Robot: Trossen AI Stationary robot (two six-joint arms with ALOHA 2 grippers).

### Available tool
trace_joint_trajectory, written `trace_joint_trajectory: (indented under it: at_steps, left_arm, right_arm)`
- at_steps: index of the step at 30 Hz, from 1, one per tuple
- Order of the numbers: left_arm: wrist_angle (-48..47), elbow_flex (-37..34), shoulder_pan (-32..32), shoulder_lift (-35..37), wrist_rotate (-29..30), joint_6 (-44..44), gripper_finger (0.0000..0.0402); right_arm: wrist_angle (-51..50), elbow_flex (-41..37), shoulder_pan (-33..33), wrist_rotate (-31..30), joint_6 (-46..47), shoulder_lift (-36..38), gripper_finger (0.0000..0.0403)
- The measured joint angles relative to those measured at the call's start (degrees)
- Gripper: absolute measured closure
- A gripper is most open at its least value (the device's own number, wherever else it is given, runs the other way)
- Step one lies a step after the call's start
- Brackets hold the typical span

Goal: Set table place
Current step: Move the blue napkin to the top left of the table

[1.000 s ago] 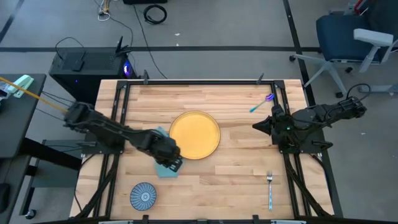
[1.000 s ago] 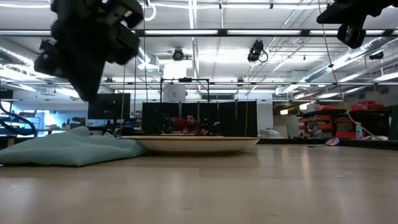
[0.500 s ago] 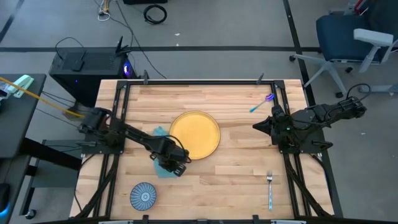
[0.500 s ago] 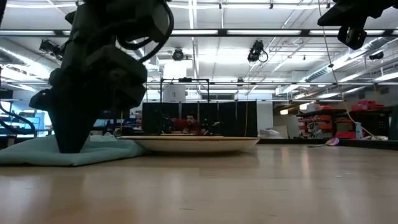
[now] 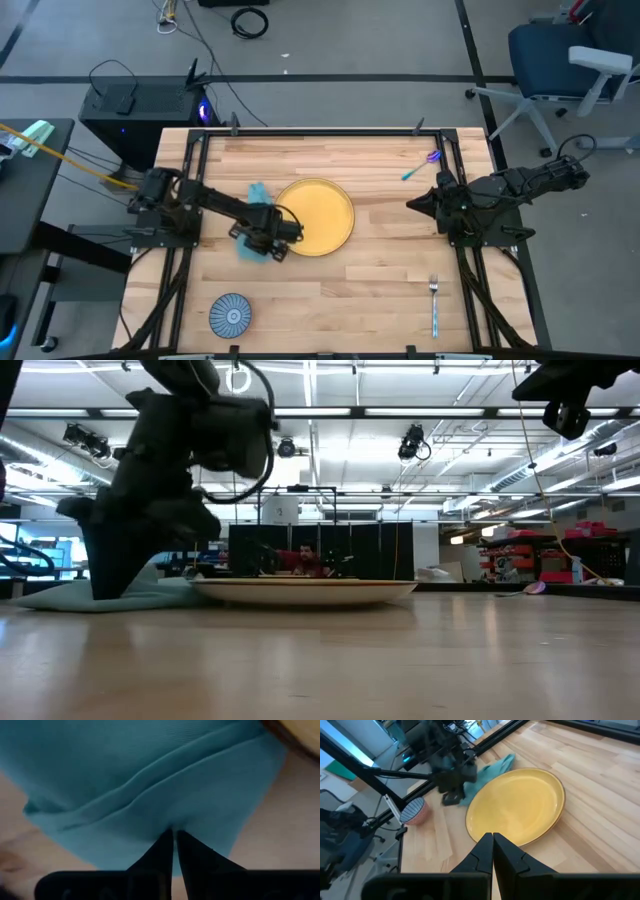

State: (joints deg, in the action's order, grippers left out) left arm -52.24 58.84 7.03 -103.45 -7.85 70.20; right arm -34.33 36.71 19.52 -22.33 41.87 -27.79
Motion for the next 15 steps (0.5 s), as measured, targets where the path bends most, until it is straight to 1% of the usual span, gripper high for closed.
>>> trace_joint_trajectory:
  at_steps: [8,15]
  left_arm:
    - [-1.4,-0.1,-10.0,-0.1,3.3,-6.7,0.0366]
    - [-4.7,-0.1,-19.6,-0.2,4.4,-13.9,0.0371]
  right_arm:
    - [0.0,0.0,0.0,1.4,0.4,0.0,0.0386]
    - [0.0,0.0,0.0,1.4,0.4,0.0,0.0386]
